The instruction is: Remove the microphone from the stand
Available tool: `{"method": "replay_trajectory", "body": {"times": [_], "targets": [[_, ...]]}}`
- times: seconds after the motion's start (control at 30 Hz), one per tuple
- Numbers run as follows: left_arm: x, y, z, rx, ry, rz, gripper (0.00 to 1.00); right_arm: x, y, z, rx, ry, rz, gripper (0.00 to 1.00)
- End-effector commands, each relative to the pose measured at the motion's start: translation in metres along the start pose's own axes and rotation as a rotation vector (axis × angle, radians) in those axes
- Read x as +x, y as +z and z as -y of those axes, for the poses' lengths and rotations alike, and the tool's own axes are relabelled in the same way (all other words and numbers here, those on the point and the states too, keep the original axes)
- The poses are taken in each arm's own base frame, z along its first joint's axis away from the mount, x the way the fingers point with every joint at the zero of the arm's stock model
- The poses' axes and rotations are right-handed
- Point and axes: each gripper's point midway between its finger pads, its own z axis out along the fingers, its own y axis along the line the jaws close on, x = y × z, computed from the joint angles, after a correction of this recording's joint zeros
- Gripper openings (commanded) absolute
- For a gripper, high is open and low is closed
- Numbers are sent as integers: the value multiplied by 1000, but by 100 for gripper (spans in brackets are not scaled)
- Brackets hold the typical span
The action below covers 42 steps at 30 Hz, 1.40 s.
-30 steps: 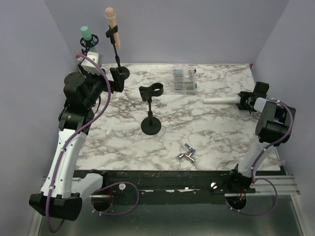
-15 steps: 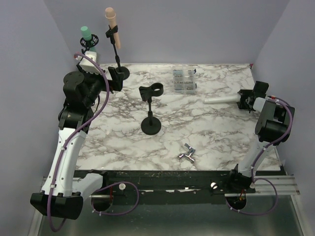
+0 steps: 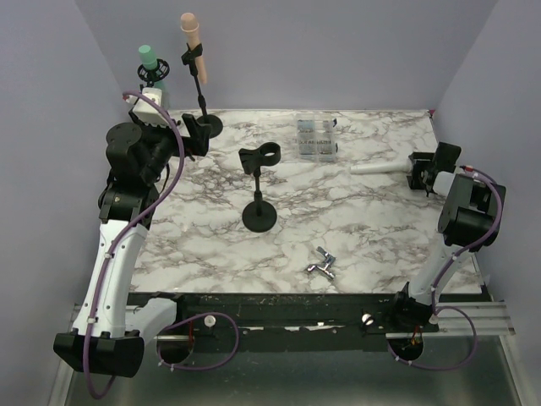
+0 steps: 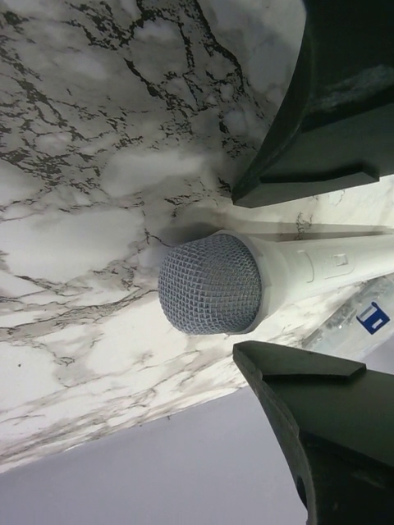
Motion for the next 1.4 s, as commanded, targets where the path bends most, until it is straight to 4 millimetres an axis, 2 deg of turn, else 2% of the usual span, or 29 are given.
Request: {"method": "replay_trajectory", "body": {"times": [0.0, 0.2, 0.3, 0.43, 0.53, 0.63, 0.7, 0.73, 0.77, 0.87, 0.97, 1.1, 1.17, 1.3, 1.37], "targets": [[-6, -2, 4, 24, -13, 21, 96, 9, 7, 70, 208, -57, 0, 77], [-5, -1, 2, 22, -15, 18, 96, 7, 2, 52, 159, -92, -6, 84], [-5, -1, 2, 25, -18, 17, 96, 7, -8, 40, 128, -107, -10, 88], [-7, -1, 6, 50, -37, 19, 96, 9, -36, 25, 75, -166, -15, 93], [-7, 0, 8, 64, -46, 18, 96, 13, -67, 10, -6, -250, -6, 96], [-4, 2, 14, 99, -61, 3, 97, 49, -98, -10, -124, -391, -97, 100], [-3, 2, 19, 130, -75, -1, 97, 84, -124, -26, -223, -495, -187, 100], [-2, 3, 21, 142, -80, -2, 98, 110, -139, -31, -286, -556, -269, 100], [-1, 4, 22, 148, -87, -4, 98, 132, -157, -44, -380, -613, -323, 100], [2, 5, 26, 167, -102, -16, 98, 206, -217, -60, -585, -762, -513, 100], [3, 6, 28, 178, -105, -14, 98, 261, -284, -72, -773, -818, -662, 100], [6, 8, 31, 188, -112, -26, 98, 307, -364, -84, -990, -821, -821, 100], [6, 7, 34, 198, -116, -27, 98, 323, -394, -87, -1057, -822, -895, 100], [6, 6, 38, 201, -102, -24, 98, 339, -429, -91, -1122, -808, -982, 100], [6, 5, 39, 204, -101, -25, 98, 348, -439, -92, -1137, -816, -990, 100]]}}
